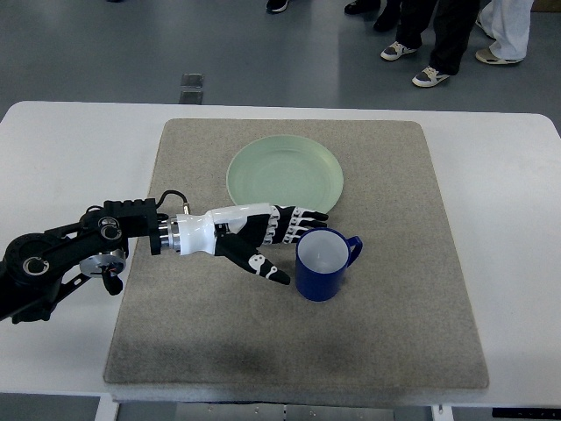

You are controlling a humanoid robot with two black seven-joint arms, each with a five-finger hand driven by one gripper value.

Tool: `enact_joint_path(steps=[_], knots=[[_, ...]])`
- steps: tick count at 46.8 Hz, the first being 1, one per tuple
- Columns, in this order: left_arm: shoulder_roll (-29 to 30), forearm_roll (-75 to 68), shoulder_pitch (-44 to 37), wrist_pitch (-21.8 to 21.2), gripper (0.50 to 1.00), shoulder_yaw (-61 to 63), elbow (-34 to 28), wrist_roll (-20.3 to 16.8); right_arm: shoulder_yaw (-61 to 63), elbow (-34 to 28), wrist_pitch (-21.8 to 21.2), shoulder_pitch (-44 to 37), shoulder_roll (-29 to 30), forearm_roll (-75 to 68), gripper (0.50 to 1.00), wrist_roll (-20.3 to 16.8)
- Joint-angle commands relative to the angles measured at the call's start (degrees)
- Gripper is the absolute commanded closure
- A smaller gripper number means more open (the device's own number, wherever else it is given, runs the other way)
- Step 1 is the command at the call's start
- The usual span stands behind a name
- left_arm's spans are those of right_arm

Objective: Place cup left of plate with left hand
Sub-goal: 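Move the left hand down beside the blue mug's body, then close the left hand fingers around the blue mug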

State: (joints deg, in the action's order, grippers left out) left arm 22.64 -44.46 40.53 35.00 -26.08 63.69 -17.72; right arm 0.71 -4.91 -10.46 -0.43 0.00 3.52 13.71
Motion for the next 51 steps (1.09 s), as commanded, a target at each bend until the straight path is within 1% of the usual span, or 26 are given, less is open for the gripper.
enact_joint_path(steps=[1,21,28,51], knots=[[-0.67,-0.01,0.08,0.00,0.500,0.06,-0.06,-0.04,-0.01,-0.01,0.00,0.07,0.00,0.00,0.568,0.00],[-3.48,-1.59,0.17,0.00,0.500,0.15,-0.76,0.05,-0.01,-0.01,0.00,0.07,0.00,0.00,0.568,0.00],[-4.71,-2.38,0.17,0.00,0.500,0.15,-2.70,0.05,-0.01,-0.01,0.00,0.07,0.00,0.00,0.568,0.00],[-4.98,-2.38,0.34,0.00,0.501,0.15,-2.96,0.05,-0.01,-0.01,0.00,-0.01,0.00,0.00,0.568,0.00]])
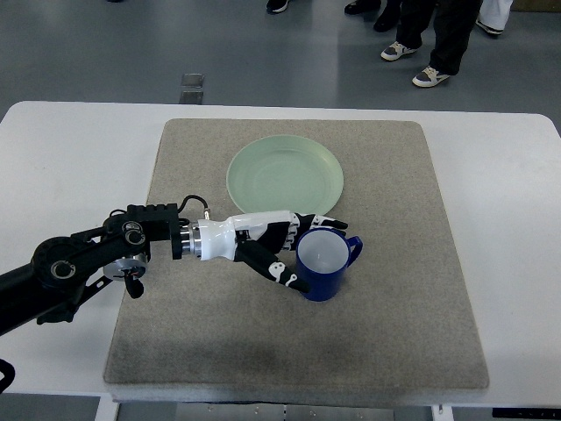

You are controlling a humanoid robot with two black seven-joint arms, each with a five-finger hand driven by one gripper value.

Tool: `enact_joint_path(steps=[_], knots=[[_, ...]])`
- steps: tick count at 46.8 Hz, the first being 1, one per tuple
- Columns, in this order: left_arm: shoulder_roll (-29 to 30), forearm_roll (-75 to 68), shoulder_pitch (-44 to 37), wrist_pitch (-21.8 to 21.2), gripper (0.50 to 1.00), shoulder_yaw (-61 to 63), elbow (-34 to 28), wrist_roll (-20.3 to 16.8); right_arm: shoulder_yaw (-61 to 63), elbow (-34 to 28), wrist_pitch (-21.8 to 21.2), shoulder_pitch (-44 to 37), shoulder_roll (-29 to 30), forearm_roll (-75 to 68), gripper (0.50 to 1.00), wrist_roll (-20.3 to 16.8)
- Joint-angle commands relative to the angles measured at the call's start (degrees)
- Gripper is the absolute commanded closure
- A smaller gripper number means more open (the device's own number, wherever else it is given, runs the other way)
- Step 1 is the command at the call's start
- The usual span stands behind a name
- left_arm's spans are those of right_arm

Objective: Place cup left of plate with left hand
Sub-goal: 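Close the left hand fingers around the blue mug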

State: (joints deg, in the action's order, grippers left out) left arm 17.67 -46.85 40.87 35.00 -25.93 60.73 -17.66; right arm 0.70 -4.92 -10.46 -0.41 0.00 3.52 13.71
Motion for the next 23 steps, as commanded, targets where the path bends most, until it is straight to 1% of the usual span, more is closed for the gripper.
enact_joint_path(steps=[1,22,23], knots=[[0.00,0.00,0.00,0.00,0.501,0.00,0.00,0.00,0.00,0.00,0.00,-0.03,0.00,0.00,0.568,0.00],[-2.11,-0.09,0.18,0.00,0.521,1.67,-0.52,0.09,0.00,0.00,0.00,0.06,0.00,0.00,0.568,0.00],[-2.11,-0.09,0.18,0.00,0.527,1.75,-0.52,0.09,0.00,0.00,0.00,0.06,0.00,0.00,0.568,0.00]])
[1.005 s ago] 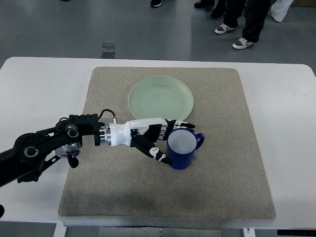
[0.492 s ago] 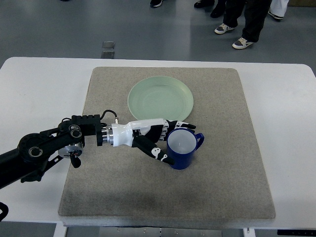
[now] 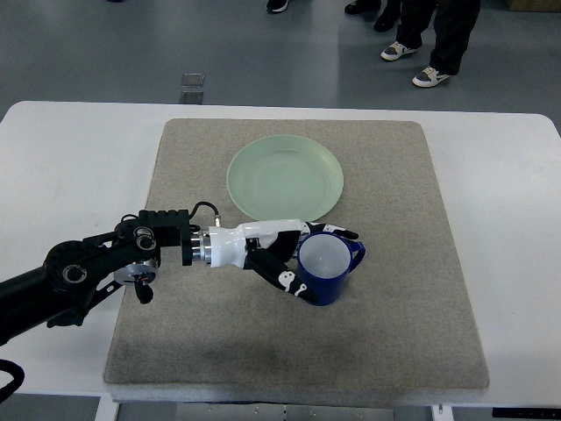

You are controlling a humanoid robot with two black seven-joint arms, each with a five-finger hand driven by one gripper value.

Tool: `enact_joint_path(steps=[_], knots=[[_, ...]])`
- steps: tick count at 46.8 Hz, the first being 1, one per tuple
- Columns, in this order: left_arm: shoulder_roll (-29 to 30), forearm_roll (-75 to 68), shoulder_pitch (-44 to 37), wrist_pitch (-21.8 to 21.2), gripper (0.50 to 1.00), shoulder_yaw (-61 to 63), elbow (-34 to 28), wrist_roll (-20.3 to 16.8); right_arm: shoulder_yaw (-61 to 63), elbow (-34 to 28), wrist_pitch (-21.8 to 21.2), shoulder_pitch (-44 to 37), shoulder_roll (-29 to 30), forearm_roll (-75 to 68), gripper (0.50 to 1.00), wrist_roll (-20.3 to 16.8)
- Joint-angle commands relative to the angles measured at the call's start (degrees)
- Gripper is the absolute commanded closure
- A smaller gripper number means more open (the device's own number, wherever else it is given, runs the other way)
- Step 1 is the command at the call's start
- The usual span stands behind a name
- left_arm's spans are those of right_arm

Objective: Place cup left of plate with left hand
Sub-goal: 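Close the left hand fingers around the blue mug, then lift the blue mug and carry it past the plate toward the robot's left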

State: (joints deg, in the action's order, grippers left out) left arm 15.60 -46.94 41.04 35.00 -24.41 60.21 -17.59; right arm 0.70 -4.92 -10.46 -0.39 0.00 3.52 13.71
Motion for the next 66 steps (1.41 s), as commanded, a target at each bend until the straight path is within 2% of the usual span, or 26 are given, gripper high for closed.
enact_joint_path(steps=[1,21,24,27,33,38,41,43,49,66], knots=[[-0.13,0.00,0.01,0.00,0.531,0.24,-0.10,0.09,0.00,0.00,0.00,-0.05,0.00,0.00,0.568,0.00],[-0.31,0.00,0.01,0.00,0.643,0.24,-0.36,0.09,0.00,0.00,0.00,0.04,0.00,0.00,0.568,0.00],[-0.31,0.00,0.01,0.00,0.677,0.24,-0.36,0.09,0.09,0.00,0.00,0.04,0.00,0.00,0.568,0.00],[-0.31,0.00,0.01,0.00,0.684,0.15,-0.36,0.09,0.00,0.00,0.00,0.04,0.00,0.00,0.568,0.00],[-0.31,0.00,0.01,0.00,0.750,0.15,-0.36,0.01,0.00,0.00,0.00,-0.05,0.00,0.00,0.568,0.00],[-0.31,0.00,0.01,0.00,0.793,0.15,-0.36,0.01,0.00,0.00,0.00,0.04,0.00,0.00,0.568,0.00],[-0.31,0.00,0.01,0.00,0.802,0.07,-0.36,0.01,0.00,0.00,0.00,0.04,0.00,0.00,0.568,0.00],[-0.31,0.00,0.01,0.00,0.827,-0.02,-0.36,0.01,0.00,0.00,0.00,0.04,0.00,0.00,0.568,0.00],[-0.31,0.09,0.01,0.00,0.851,-0.55,-0.36,0.01,0.09,0.00,0.00,-0.05,0.00,0.00,0.568,0.00],[-0.40,0.70,0.01,0.00,0.851,-1.08,-0.27,0.01,0.00,0.00,0.00,-0.05,0.00,0.00,0.568,0.00]])
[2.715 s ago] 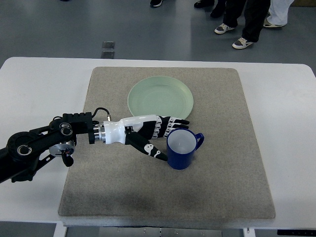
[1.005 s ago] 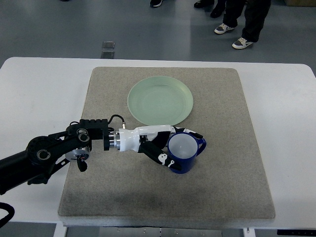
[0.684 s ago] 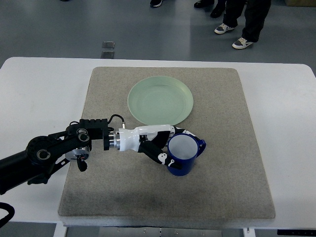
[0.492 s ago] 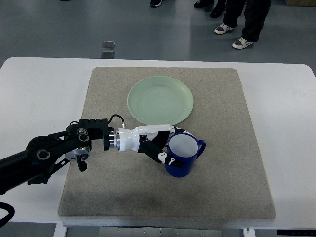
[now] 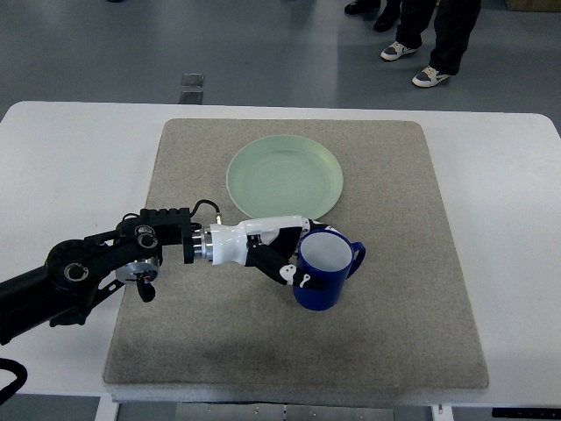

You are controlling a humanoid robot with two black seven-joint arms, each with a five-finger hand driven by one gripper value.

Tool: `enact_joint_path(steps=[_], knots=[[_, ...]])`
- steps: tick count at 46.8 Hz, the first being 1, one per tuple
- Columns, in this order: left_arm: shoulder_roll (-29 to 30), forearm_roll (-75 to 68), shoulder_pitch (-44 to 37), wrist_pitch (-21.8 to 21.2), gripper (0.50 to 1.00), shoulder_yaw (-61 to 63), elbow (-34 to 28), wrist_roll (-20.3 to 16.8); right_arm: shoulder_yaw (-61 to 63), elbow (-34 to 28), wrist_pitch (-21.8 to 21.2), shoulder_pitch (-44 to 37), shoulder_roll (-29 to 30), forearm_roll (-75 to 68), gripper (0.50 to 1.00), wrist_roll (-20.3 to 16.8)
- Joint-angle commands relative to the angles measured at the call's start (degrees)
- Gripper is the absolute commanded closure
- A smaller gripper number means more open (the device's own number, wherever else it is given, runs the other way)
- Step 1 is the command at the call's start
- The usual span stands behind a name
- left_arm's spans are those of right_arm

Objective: Place cup left of plate with left hand
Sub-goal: 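Lift the blue mug and carry it past the plate toward the robot's left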

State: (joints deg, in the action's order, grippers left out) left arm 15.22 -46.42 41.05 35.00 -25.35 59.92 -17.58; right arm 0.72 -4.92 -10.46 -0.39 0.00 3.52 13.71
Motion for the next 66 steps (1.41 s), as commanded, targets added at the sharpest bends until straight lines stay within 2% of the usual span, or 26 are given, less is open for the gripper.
enact_joint_path(steps=[1,20,40,53,59,66], knots=[[-0.01,0.10,0.00,-0.20,0.851,-0.40,0.11,-0.08,-0.02,0.00,0.00,0.03,0.00,0.00,0.568,0.00],[-0.10,0.89,0.17,-12.23,0.851,-7.61,0.02,0.00,-0.02,0.00,0.00,-0.05,0.00,0.00,0.568,0.00],[0.52,0.89,0.87,-21.38,0.851,-14.55,-2.00,0.00,-0.02,0.00,0.00,-0.05,0.00,0.00,0.568,0.00],[1.57,0.98,2.81,-22.35,0.849,-20.70,-7.45,-0.08,-0.02,0.00,0.00,0.03,0.00,0.00,0.568,0.00],[2.45,1.06,2.81,-22.35,0.847,-20.97,-9.12,-1.14,-0.02,0.00,0.00,0.03,0.00,0.00,0.568,0.00],[2.45,1.06,2.81,-22.52,0.844,-21.58,-12.19,-4.39,-0.02,0.00,0.00,0.03,0.00,0.00,0.568,0.00]])
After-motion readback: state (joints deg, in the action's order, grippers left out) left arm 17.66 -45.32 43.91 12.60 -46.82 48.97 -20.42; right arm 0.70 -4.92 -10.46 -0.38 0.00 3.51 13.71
